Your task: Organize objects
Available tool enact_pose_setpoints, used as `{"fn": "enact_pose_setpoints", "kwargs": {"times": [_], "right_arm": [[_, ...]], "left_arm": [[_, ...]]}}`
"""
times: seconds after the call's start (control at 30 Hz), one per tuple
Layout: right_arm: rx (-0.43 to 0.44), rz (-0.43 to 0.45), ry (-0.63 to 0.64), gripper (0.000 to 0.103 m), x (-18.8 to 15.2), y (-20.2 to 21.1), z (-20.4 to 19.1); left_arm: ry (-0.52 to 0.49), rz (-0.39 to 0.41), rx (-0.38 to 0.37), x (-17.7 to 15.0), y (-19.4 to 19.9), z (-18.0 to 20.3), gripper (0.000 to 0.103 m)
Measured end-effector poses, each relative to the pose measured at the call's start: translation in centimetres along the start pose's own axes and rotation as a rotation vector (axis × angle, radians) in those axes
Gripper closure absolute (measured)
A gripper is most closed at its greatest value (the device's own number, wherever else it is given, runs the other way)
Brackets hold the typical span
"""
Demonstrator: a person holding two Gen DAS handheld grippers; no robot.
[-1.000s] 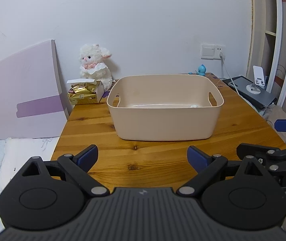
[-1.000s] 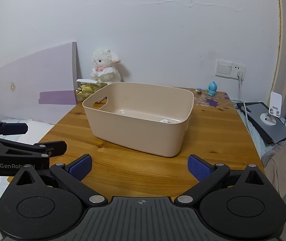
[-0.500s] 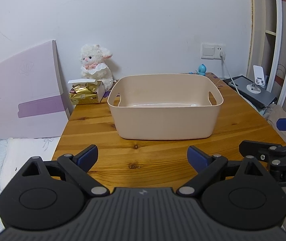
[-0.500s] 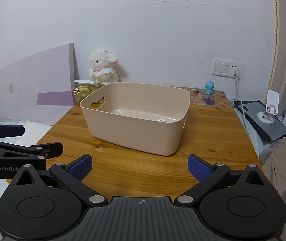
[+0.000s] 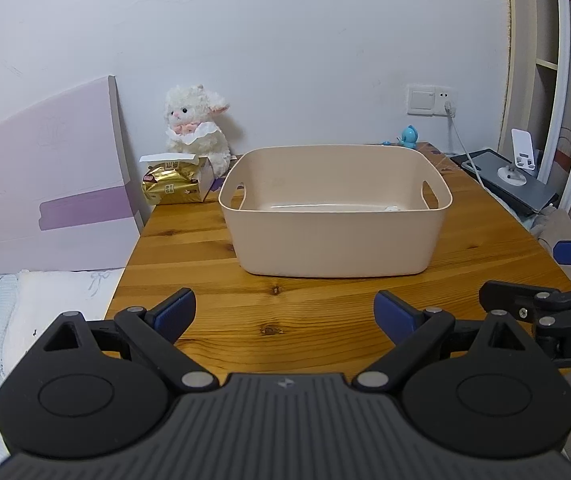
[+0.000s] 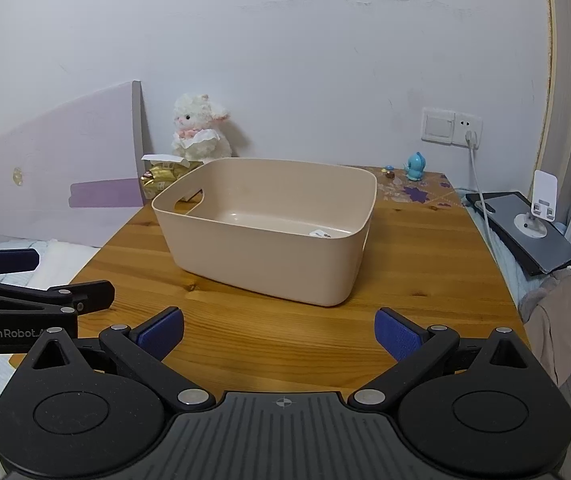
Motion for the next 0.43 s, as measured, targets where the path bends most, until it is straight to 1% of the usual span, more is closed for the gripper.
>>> {"fn": "enact_pose_setpoints", "kwargs": {"times": [0.43], "right_arm": [[-0.005, -0.039, -0.016, 0.0, -0.2, -1.9, 0.5]], "left_arm": [[0.002, -0.015, -0.006, -0.2, -1.1, 0.1, 0.007]]}}
Point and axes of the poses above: each gripper's, at about its wrist camera, not at the fingertips, and y roughly against the way its jaws point, z to its right, x to its top, the point moved 10 cm from there along -y, roughly the way its jaws point, and after that the axes turned 3 degrees about z, right-handed, at the moved point
